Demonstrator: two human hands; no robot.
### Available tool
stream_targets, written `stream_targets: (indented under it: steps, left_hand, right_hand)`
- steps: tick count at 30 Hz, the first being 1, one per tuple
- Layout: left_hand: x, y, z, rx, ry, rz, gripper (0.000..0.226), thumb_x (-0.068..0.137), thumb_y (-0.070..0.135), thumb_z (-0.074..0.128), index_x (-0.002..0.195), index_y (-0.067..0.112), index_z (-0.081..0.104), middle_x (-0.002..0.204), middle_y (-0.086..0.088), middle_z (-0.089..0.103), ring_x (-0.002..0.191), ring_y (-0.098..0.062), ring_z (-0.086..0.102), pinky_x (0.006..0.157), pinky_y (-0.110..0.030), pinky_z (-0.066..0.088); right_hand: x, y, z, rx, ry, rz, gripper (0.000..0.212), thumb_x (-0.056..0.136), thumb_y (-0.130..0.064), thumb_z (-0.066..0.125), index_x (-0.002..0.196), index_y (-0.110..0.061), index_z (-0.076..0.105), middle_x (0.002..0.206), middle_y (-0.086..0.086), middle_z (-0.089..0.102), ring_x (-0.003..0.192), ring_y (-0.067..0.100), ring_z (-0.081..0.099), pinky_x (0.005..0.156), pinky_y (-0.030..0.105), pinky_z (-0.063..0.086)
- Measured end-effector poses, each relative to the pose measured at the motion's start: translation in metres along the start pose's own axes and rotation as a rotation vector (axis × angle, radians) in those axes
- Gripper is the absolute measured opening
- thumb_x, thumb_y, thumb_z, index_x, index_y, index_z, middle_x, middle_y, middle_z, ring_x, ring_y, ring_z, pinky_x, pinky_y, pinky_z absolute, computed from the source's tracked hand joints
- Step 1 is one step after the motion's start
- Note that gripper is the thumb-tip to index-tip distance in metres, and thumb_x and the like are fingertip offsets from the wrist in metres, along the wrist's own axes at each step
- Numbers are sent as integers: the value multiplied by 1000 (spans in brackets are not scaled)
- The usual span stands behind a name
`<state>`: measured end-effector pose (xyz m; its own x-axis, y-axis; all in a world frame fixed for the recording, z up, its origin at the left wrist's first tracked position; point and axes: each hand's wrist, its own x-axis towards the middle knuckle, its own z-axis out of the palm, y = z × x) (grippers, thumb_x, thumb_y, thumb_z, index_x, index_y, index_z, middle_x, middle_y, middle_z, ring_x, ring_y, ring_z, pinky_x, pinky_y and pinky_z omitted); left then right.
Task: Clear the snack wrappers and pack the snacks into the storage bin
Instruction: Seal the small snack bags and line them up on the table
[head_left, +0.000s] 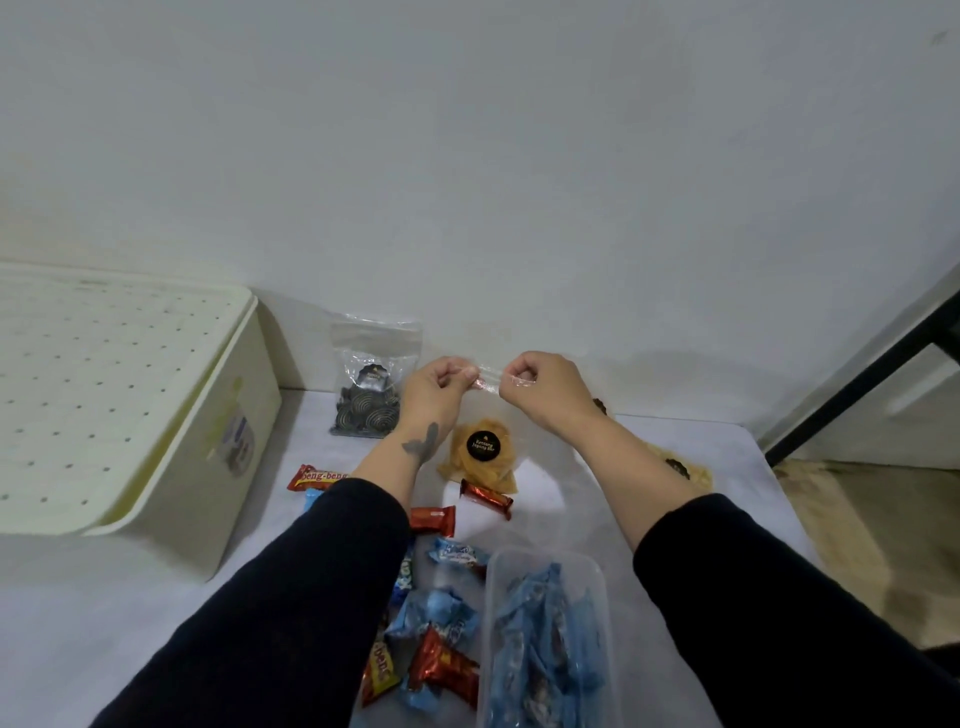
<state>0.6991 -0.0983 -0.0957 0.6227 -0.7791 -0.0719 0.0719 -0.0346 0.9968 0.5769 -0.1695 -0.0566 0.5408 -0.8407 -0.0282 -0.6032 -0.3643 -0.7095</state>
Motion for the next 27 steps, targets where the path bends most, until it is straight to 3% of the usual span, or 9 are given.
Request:
stream_targets:
  steps: [6,12,18,22,27]
  left_hand:
    - [-4,-1,0,-29,-26,15,7,93,10,57,94,7,63,82,-1,66,77,-5,64,64,-8,49]
    - [-4,0,-9,-30,-3,-21,16,93,9,56,79,16,58,80,-3,66,64,8,66,67,-14,49]
    - [-7,7,-10,-37,-5,-42,20,91,5,58,75,17,59,81,-5,65,76,-8,65,70,-26,46]
    - [-9,9,-11,-25,-5,-35,20,91,4,57,76,16,59,81,-6,64,76,-7,65,68,-24,46]
    - [-7,10,-10,13,-19,-2,19,91,4,58,76,16,59,80,-7,63,76,-7,65,71,-20,48]
  right_hand:
    - [0,-4,2,-26,39,-4,8,74,-25,63,68,-30,59,66,-13,55,73,14,55,75,36,52]
    - [-2,-6,0,-72,-1,21,3,75,-29,62,76,-32,61,70,-14,56,80,13,56,89,39,47]
    - [-1,-10,3,-97,16,-1,3,79,-30,60,76,-29,61,71,-12,57,80,14,57,91,36,39]
    - [-1,-14,4,-98,-10,9,11,80,-34,58,86,-29,65,84,-12,62,88,12,58,89,36,31]
    - [0,-21,6,-114,14,-20,5,82,-35,58,81,-31,61,82,-13,60,84,10,54,92,37,32]
